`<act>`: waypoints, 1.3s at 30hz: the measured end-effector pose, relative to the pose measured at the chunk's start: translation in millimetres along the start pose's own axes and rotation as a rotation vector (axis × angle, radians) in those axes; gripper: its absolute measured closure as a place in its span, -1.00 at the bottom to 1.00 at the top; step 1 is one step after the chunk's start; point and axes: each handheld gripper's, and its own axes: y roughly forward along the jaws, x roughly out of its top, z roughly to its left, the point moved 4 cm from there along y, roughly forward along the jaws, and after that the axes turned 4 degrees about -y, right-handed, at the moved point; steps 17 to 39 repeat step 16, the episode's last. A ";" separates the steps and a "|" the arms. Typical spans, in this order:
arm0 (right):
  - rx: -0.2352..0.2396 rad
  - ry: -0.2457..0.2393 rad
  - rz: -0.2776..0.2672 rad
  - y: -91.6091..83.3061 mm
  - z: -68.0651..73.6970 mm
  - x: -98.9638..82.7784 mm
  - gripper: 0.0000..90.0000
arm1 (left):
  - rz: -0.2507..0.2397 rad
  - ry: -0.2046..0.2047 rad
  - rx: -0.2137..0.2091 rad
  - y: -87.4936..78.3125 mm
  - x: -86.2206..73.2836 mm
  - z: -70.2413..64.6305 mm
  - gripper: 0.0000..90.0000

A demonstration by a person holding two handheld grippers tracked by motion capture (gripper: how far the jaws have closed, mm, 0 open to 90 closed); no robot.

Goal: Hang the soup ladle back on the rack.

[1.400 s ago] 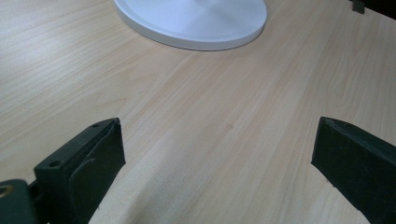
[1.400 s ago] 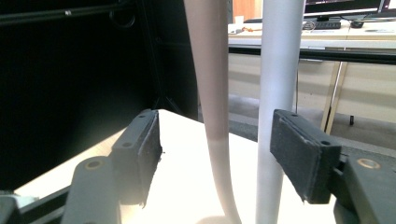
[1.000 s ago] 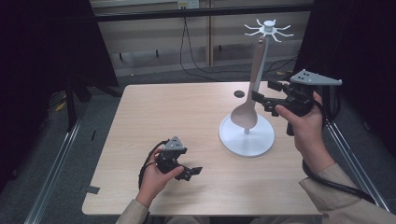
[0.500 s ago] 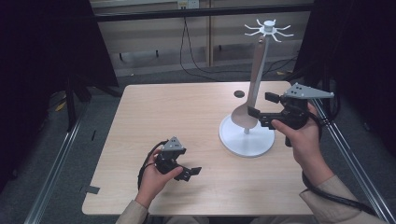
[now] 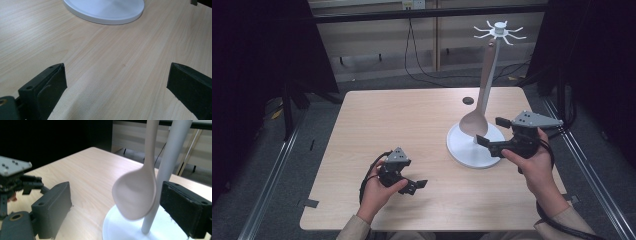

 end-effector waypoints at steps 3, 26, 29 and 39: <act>0.004 -0.002 0.007 -1.5 1.8 -7.6 -0.79 | 0.000 0.000 0.001 0.1 0.0 0.1 -0.95; 0.003 -0.016 0.049 -5.7 10.5 -46.4 -0.80 | 0.001 0.004 0.008 1.0 0.1 -0.3 -0.95; 0.003 -0.016 0.049 -5.7 10.5 -46.4 -0.80 | 0.001 0.004 0.008 1.0 0.1 -0.3 -0.95; 0.003 -0.016 0.049 -5.7 10.5 -46.4 -0.80 | 0.001 0.004 0.008 1.0 0.1 -0.3 -0.95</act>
